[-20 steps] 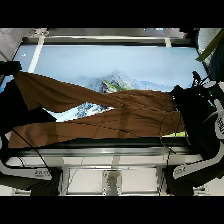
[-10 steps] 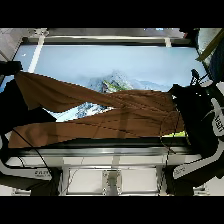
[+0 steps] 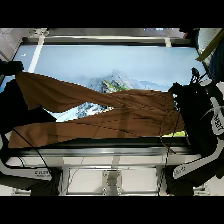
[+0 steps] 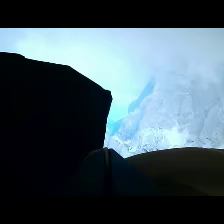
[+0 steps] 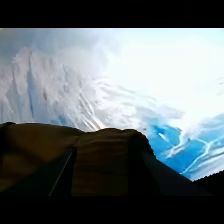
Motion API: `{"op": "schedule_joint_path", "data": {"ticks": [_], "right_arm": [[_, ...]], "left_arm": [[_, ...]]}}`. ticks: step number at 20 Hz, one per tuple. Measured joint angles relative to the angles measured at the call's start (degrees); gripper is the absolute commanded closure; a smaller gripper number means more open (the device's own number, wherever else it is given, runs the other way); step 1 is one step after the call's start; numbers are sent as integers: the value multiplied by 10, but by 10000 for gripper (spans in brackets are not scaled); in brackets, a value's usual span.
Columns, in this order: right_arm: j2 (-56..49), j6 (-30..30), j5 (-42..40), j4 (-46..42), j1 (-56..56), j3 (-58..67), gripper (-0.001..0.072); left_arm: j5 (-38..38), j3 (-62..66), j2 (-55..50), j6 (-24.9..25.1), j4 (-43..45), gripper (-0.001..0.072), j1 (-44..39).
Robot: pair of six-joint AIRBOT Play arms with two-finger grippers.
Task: Fold the clothes and pants, and hang the long-sleeved shirts on hangers.
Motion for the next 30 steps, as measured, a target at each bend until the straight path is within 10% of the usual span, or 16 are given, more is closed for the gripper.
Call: {"op": "schedule_joint_path", "data": {"ticks": [7, 10, 21, 28, 29, 30], "right_arm": [[-16, 0, 49, -17, 0, 15, 334], [-30, -10, 85, -8, 1, 16, 685], [-30, -14, 101, 54, 1, 128, 690], [-28, 12, 146, -2, 1, 161, 689], [-28, 14, 148, -4, 1, 162, 669], [-28, 20, 152, -7, 1, 163, 523]], "left_arm": [[-4, 0, 0, 0, 0, 692, 0], [-3, 0, 0, 0, 0, 692, 0], [144, 90, 20, 8, 11, 694, -63], [-45, 17, 49, 30, 150, 692, -7], [-61, -14, 49, 30, 157, 607, 7], [-72, -49, 48, 31, 163, 217, 21]]}}
